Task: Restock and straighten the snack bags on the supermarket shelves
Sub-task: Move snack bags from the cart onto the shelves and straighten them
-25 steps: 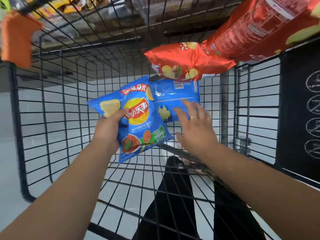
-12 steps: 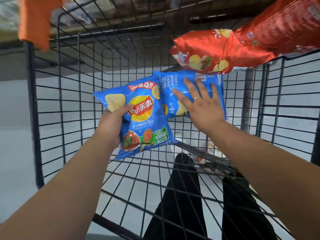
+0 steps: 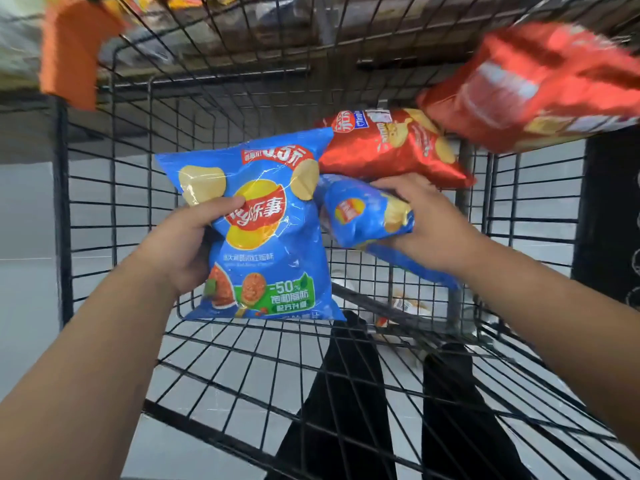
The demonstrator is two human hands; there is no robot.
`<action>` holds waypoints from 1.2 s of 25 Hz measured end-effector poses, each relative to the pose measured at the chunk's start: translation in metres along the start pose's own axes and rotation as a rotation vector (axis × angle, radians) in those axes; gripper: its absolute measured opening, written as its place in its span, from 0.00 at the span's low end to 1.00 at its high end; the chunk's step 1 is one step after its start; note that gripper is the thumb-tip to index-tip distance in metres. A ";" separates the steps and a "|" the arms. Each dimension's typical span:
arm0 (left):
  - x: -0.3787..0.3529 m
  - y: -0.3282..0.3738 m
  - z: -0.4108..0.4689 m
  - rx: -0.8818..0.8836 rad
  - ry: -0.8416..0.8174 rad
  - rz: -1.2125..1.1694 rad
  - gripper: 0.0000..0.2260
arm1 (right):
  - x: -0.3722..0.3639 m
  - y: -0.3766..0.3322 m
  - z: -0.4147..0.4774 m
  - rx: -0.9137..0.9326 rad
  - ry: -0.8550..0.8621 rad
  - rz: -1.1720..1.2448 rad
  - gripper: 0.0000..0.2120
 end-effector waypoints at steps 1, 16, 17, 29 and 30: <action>-0.002 0.001 -0.001 -0.013 0.000 -0.006 0.11 | 0.005 0.008 -0.005 -0.129 -0.027 0.152 0.31; -0.054 -0.059 0.016 0.080 0.048 0.046 0.14 | -0.004 0.097 -0.092 -0.939 -0.047 1.031 0.21; -0.056 -0.055 0.008 0.074 0.006 0.041 0.16 | 0.003 0.090 -0.092 -0.929 -0.054 1.033 0.27; -0.060 0.055 -0.130 -0.148 -0.143 0.224 0.30 | 0.114 -0.055 -0.152 -0.773 0.151 1.084 0.48; -0.062 0.069 -0.145 -0.171 -0.167 0.226 0.29 | 0.128 -0.071 -0.160 -0.729 0.185 1.104 0.49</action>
Point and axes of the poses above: each hand's wrist, its own z-axis towards the middle knuckle, its own x-axis out of the back of the hand, y = z × x, the point moved 9 cm from there along z, towards the middle knuckle, and after that the axes turned 9 degrees about y, right-handed, at the moved point
